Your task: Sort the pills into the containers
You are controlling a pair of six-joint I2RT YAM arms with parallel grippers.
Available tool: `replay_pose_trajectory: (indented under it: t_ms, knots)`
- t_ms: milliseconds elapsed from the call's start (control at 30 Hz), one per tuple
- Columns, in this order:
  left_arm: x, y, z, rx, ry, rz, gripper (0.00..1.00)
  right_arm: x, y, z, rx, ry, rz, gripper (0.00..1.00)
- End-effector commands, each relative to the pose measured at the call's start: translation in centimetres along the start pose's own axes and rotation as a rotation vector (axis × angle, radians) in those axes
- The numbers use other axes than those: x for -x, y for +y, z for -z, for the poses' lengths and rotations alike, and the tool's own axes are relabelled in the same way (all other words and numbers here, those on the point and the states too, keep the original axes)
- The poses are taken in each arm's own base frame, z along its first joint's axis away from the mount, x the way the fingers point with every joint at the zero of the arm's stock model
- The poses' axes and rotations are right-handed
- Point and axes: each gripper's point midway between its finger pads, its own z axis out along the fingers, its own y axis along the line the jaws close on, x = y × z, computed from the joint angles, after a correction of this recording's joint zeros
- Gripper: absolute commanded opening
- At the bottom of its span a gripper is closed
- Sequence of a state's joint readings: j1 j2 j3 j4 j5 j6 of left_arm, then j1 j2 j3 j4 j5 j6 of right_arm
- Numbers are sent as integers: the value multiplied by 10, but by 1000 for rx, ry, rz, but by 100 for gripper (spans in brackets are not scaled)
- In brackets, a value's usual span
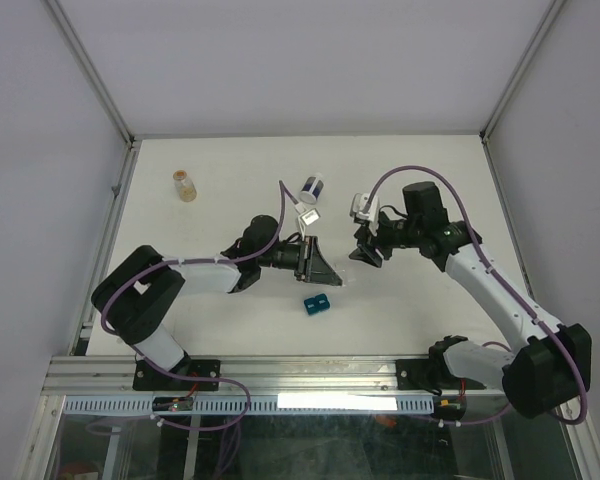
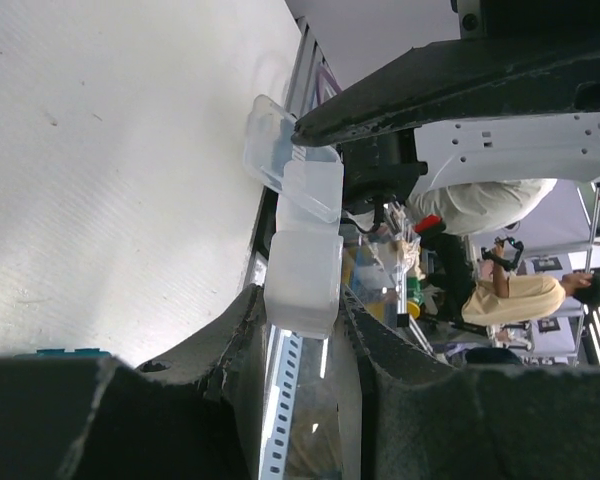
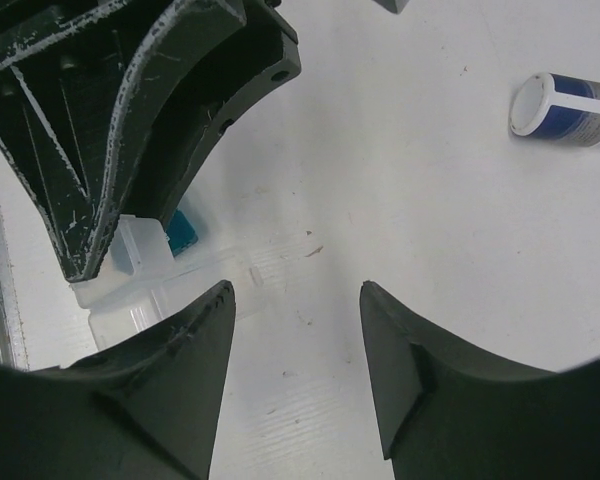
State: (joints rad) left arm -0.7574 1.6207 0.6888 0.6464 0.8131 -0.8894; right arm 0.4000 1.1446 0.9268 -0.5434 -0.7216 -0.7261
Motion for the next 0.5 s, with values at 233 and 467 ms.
replay_pose_trajectory:
  t_ms: [233, 467]
  knots:
    - [11, 14, -10, -8, 32, -86, 0, 32, -11, 22, -28, -48, -47, 65]
    - [18, 50, -28, 47, 75, -12, 0, 52, -3, 58, 4, -189, -110, 74]
